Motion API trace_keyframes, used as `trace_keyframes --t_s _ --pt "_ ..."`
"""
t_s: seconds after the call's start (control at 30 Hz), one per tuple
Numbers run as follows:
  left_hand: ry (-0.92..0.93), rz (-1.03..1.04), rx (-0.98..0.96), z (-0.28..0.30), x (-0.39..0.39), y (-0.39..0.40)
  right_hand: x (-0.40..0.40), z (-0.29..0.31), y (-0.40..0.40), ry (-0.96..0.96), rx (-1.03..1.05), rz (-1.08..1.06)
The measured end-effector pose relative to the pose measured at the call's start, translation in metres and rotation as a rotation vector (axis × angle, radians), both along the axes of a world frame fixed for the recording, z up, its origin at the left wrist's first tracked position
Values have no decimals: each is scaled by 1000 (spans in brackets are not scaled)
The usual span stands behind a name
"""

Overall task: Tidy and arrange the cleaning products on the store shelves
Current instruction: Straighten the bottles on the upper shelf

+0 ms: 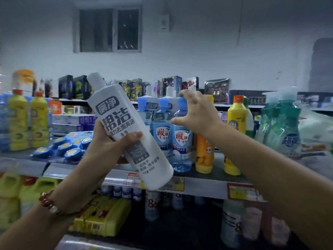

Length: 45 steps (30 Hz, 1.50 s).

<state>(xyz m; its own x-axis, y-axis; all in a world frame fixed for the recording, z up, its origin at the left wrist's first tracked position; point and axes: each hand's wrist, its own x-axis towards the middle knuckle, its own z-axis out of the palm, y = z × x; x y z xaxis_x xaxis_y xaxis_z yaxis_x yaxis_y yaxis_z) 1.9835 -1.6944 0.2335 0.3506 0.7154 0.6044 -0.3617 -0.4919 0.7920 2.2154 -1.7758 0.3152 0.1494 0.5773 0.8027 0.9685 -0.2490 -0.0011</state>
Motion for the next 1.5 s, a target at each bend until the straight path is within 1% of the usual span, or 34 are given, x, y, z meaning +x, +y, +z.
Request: trace_keyframes --t_s 0.07,0.13,0.17,0.23,0.37,0.47,0.57,0.67,0.73,0.87,0.93,1.0,1.03,1.17,1.2,1.3,1.4,1.5 --pt "13 21 9 2 -1 -3 -3 -13 -8 69 19 173" --pt "36 35 22 6 -1 -5 -10 -26 -17 149 -19 359" --pt "46 42 30 9 0 -6 -12 -31 -22 151 -10 404" --pt "68 71 50 12 3 -7 -12 -33 -34 161 50 438" --pt "105 114 100 19 12 -12 -4 -25 -74 330 244 514" --pt "123 149 123 25 29 -18 -2 -7 -112 397 403 581" --pt "164 103 162 34 53 -25 -1 7 -146 451 445 606" --pt "196 28 204 38 81 -27 -2 5 -172 494 414 579" --pt "212 25 239 36 100 -28 -3 -6 -184 541 384 611" --pt "250 82 287 25 128 -27 0 -34 -190 635 326 685" --pt "233 129 295 18 137 -25 4 -48 -189 671 278 709" --pt "230 196 320 11 143 -24 6 -61 -188 691 238 699" --pt "255 252 363 6 146 -25 8 -69 -187 698 230 693" --pt "421 556 614 -12 155 -18 16 -106 -176 746 210 677" --pt "438 595 644 -14 157 -15 18 -117 -174 768 205 679" --pt "432 592 639 -23 158 -11 20 -148 -168 850 175 655" --pt "465 592 662 -43 147 -15 12 -176 -163 904 141 603" --pt "460 468 726 -93 119 -35 1 -217 -157 1009 88 548"
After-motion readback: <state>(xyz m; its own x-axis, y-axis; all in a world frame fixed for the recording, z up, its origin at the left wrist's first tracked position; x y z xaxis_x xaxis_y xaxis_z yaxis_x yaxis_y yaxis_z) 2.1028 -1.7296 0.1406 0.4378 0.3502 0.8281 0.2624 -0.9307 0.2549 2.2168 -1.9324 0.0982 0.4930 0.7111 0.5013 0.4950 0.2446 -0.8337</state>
